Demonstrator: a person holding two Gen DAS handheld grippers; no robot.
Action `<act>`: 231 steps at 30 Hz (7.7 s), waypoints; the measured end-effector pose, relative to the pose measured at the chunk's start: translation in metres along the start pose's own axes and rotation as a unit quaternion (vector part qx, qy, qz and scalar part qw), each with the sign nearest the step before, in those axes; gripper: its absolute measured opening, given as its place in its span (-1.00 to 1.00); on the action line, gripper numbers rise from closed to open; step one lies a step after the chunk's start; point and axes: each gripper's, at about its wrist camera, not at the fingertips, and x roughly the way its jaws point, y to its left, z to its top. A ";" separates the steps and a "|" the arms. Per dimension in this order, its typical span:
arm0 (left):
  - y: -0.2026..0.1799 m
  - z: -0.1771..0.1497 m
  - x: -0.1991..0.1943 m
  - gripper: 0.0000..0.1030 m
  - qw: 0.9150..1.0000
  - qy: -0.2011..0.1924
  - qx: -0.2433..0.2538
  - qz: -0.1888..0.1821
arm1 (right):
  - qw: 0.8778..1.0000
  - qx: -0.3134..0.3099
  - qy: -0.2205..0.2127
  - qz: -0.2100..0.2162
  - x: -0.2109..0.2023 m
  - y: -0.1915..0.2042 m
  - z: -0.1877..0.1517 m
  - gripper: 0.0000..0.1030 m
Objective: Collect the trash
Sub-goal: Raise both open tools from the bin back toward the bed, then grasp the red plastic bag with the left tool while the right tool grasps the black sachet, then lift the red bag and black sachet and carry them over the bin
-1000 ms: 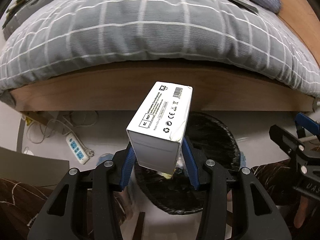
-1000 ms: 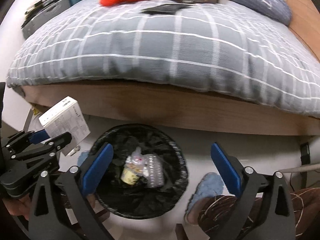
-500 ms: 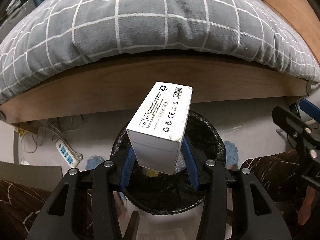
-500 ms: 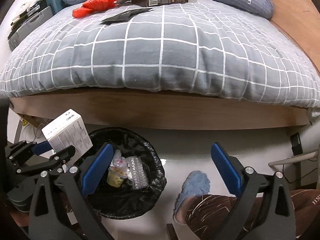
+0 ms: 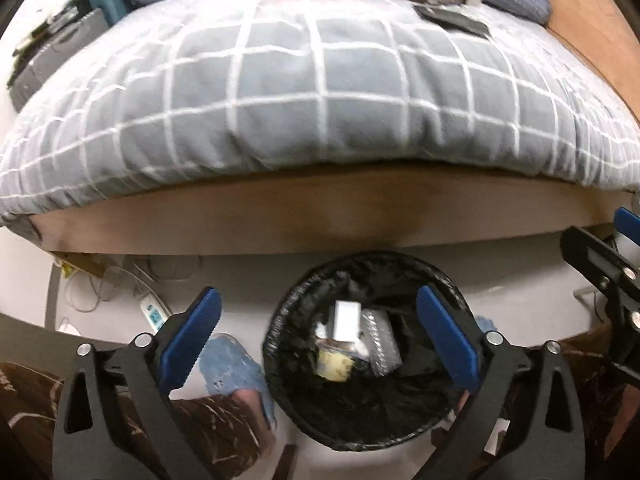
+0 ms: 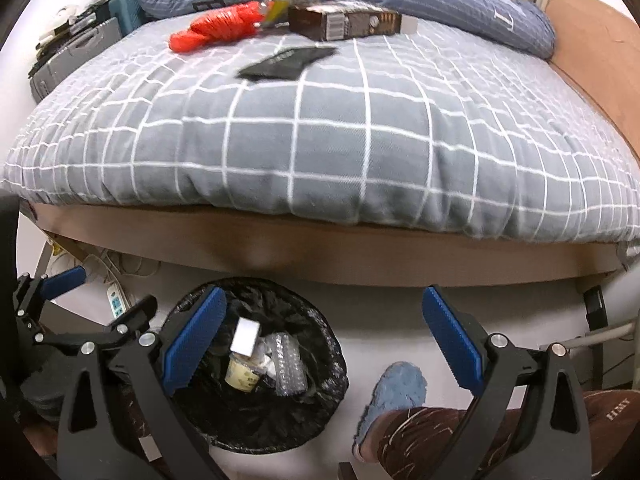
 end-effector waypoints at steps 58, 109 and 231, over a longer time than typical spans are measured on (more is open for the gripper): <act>0.042 0.287 0.039 0.89 0.993 -0.122 -0.002 -0.005 | 0.999 0.034 -0.027 0.022 0.077 0.012 0.199 0.71; 0.048 0.312 0.046 0.00 0.994 -0.109 -0.029 -0.007 | 0.999 -0.001 0.007 0.033 0.105 0.022 0.203 -0.37; 0.024 -0.010 -0.102 -0.02 0.997 -0.047 -0.059 -0.018 | 0.999 -0.005 -0.037 0.021 -0.078 0.017 0.004 -0.37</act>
